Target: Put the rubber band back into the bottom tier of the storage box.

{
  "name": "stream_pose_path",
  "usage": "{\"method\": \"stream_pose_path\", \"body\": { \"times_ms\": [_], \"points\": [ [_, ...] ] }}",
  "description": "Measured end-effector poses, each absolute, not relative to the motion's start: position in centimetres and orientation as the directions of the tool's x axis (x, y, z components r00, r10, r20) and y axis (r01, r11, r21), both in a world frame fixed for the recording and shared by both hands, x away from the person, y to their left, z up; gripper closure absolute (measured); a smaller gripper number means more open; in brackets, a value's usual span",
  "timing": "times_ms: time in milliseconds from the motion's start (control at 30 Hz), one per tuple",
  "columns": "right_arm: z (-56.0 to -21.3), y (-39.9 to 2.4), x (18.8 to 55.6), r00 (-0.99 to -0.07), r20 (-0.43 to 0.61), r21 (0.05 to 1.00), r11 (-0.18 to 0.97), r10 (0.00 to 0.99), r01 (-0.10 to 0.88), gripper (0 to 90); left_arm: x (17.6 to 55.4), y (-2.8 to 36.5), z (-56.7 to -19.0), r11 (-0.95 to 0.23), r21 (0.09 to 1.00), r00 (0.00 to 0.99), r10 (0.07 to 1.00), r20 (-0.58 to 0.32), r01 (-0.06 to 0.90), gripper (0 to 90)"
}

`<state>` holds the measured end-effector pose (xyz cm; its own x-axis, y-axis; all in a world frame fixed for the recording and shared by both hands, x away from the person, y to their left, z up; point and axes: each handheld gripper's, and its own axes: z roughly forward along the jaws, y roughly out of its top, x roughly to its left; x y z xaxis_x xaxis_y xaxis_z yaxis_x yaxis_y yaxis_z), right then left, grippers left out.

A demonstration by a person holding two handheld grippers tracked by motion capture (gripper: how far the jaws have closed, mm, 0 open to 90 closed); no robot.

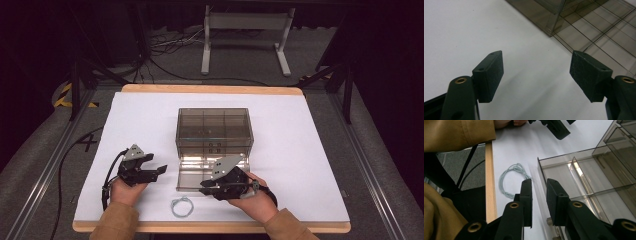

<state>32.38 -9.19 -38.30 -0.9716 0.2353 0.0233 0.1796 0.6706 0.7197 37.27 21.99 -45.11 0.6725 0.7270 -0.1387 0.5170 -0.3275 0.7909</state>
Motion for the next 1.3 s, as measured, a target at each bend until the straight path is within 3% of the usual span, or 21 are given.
{"method": "stream_pose_path", "body": {
  "times_ms": [600, 1300],
  "points": [
    [-40.2, -6.4, 31.4, -0.982, 0.016, 0.681, 0.717, 0.189, 0.149, 75.5, 37.3, 22.0, -45.1, -0.330, 0.789, 0.674, 0.725, -0.139, 0.518, 28.0],
    [-43.0, -4.2, 31.1, -0.980, 0.001, 0.633, 0.759, 0.201, 0.157, 72.8, 37.3, 21.8, -45.2, -0.332, 0.789, 0.675, 0.725, -0.137, 0.516, 28.1]
  ]
}}
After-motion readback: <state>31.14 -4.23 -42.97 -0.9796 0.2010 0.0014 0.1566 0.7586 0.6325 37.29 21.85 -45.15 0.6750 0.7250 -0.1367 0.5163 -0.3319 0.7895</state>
